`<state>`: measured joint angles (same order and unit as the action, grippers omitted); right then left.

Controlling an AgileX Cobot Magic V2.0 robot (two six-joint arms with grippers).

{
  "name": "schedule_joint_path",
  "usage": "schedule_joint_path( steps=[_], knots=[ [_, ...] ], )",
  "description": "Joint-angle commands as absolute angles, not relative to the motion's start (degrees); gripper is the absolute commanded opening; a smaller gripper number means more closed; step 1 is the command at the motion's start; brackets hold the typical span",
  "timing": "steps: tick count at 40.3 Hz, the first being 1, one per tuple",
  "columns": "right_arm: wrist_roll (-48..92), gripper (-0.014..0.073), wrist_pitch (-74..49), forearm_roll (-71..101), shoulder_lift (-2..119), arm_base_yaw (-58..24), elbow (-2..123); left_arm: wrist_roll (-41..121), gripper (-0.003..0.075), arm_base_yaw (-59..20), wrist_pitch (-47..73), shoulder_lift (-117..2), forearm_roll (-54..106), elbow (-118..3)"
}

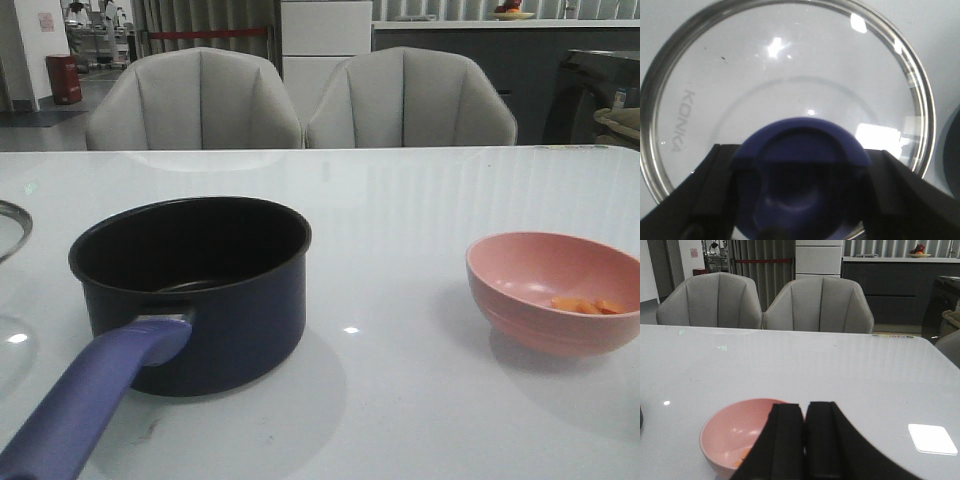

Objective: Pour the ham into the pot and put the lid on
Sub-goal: 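Set the glass lid on the table beside the saucepan, open left gripper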

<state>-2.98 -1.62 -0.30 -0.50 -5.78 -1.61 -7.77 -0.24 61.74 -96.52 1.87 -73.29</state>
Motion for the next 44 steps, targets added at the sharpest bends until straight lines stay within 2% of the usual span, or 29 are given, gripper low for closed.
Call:
schedule_joint_path(
  steps=[1, 9, 15, 37, 40, 44],
  knots=[
    [-2.8, 0.0141, 3.1, -0.9, -1.7, -5.5, -2.1, -6.2, 0.0248, 2.2, 55.4, -93.3, 4.3, -70.6],
    [-2.8, 0.0141, 3.1, -0.9, -1.7, -5.5, -2.1, -5.2, 0.0248, 5.9, 49.3, -93.3, 5.0, -65.3],
    [-2.8, 0.0141, 3.1, -0.9, -1.7, -5.5, -2.1, -2.2, 0.0248, 5.8, 47.3, -93.7, 5.2, -64.5],
    [-2.8, 0.0141, 3.1, -0.9, -1.7, -5.4, -2.1, -1.9, 0.0256, 5.0, 47.6, -100.2, 5.5, -64.3],
    [-2.8, 0.0141, 3.1, -0.9, -1.7, -5.4, -2.1, -0.6, 0.0298, 4.1, 47.6, -100.9, 5.5, -64.3],
    [-2.8, 0.0141, 3.1, -0.9, -1.7, -5.4, -2.1, 0.6, 0.0454, 2.7, 48.0, -101.9, 5.5, -64.3]
  ],
)
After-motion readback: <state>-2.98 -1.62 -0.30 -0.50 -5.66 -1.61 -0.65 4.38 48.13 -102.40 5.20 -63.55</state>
